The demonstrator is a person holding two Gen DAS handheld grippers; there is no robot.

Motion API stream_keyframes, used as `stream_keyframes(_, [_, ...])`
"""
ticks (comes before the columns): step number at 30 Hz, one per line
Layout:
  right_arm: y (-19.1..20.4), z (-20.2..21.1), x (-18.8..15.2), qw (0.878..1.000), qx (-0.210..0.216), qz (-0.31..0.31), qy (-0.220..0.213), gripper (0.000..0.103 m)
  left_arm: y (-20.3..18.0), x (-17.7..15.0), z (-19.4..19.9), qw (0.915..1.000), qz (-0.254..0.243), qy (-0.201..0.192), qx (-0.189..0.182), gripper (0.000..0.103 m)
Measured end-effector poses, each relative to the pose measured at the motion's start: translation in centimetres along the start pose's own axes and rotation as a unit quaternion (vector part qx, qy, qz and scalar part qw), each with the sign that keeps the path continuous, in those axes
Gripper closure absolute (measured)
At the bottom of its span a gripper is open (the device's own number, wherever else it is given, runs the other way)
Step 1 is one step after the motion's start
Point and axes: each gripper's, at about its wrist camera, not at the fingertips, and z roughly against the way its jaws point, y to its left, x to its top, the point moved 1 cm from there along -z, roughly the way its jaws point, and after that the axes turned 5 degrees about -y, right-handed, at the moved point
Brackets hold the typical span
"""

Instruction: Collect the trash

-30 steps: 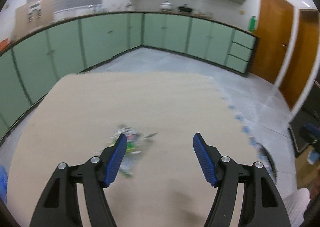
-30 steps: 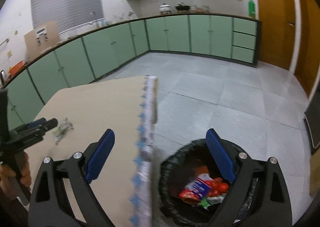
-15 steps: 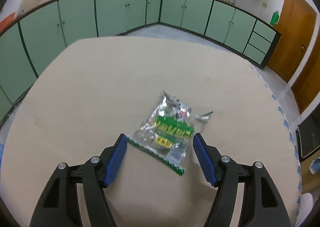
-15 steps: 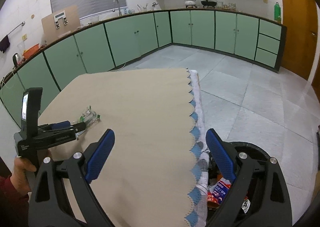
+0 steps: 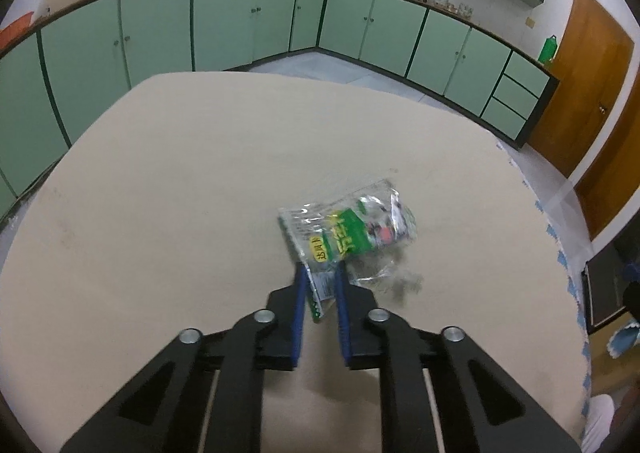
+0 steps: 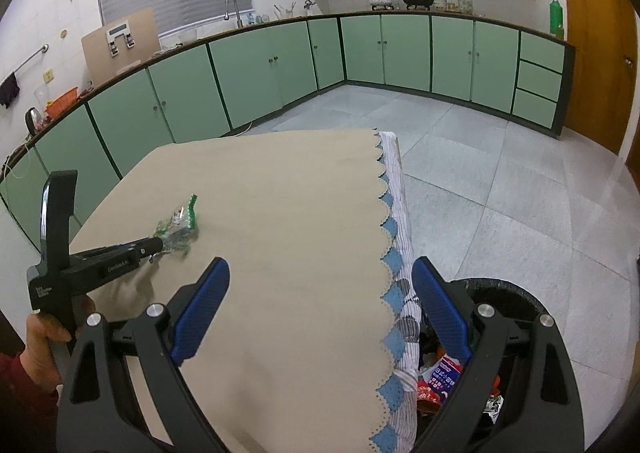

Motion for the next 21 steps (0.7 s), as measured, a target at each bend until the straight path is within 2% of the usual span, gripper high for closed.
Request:
stream_keyframes(6, [-0.8, 0.6, 0.3, 1.000, -0.005, -0.009, -0.008, 0.013, -1.7, 0.8, 1.5, 0.9996, -0.014, -0.020, -0.014, 0.096])
stream_keyframes(13, [-2.7, 2.1, 0.5, 0.999, -0.025, -0.022, -0.024, 0.013, -5.7, 1.5, 4.0, 0.9972, -0.041, -0.035, -0.051, 0.096])
stream_keyframes(21, [-8.0, 5.5, -0.1, 0.995, -0.082, -0.045, -0.043, 0.013, -14.9, 0.0, 4.4, 0.9866, -0.105, -0.021, -0.123, 0.096])
